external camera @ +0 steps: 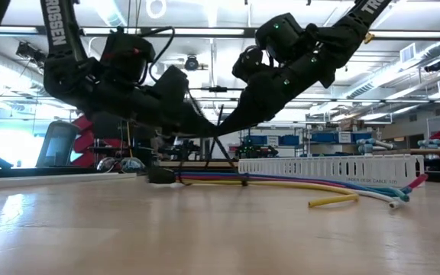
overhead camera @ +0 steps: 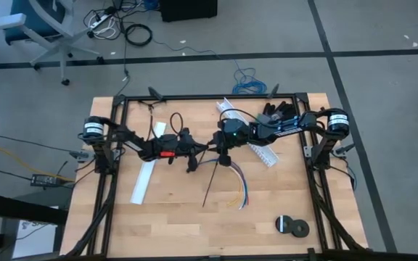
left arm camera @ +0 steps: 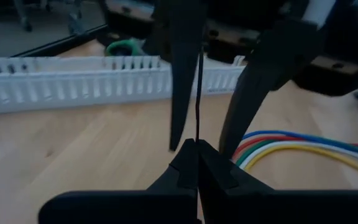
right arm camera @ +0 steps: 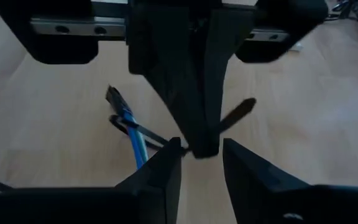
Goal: Ziptie cables
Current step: Wrap the cable wires with black zip tie
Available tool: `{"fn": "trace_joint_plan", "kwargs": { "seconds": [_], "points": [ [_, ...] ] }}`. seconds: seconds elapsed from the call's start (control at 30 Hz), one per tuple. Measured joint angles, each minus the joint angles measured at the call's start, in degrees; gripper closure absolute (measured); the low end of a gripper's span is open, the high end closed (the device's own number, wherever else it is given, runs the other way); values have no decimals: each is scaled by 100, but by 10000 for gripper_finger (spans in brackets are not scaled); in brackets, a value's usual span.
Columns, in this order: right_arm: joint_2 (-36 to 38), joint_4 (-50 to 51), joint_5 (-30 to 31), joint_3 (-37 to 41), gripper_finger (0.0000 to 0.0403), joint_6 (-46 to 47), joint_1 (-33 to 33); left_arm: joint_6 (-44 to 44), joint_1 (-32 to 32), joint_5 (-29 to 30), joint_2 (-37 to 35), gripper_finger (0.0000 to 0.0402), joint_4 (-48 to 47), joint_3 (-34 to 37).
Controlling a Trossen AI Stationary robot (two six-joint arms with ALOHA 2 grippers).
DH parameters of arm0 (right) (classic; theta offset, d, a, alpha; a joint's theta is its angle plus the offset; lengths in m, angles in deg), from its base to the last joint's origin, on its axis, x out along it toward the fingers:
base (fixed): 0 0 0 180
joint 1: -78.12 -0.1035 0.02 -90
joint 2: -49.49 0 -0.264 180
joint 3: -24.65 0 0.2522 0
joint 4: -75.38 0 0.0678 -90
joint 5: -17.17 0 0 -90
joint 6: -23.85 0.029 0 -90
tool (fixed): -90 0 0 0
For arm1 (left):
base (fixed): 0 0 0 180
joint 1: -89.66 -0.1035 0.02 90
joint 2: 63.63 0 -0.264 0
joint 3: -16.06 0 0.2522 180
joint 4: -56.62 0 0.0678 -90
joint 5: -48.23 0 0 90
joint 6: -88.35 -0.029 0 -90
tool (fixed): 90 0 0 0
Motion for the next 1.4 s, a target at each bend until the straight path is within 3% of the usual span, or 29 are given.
{"fn": "trace_joint_plan", "kwargs": {
  "seconds": [0.53, 0.77, 1.1, 1.23, 1.4],
  "points": [
    [0, -281, -10, 2, 344, 97, -1, -35, -2, -54, 51, 398, 18, -4],
    [0, -349, 7, 2, 397, -26, -1, -35, -4, 0, 51, 398, -5, 4],
    [4, -433, 152, 2, 403, -51, -4, 111, -3, 89, 50, 397, 158, 8],
    [17, -465, 175, -7, 403, -53, -4, 113, 0, 215, -52, 382, 138, 12],
    [17, -446, 173, -9, 403, -57, -4, 139, 0, 136, -80, 334, 63, 11]
  ]
}}
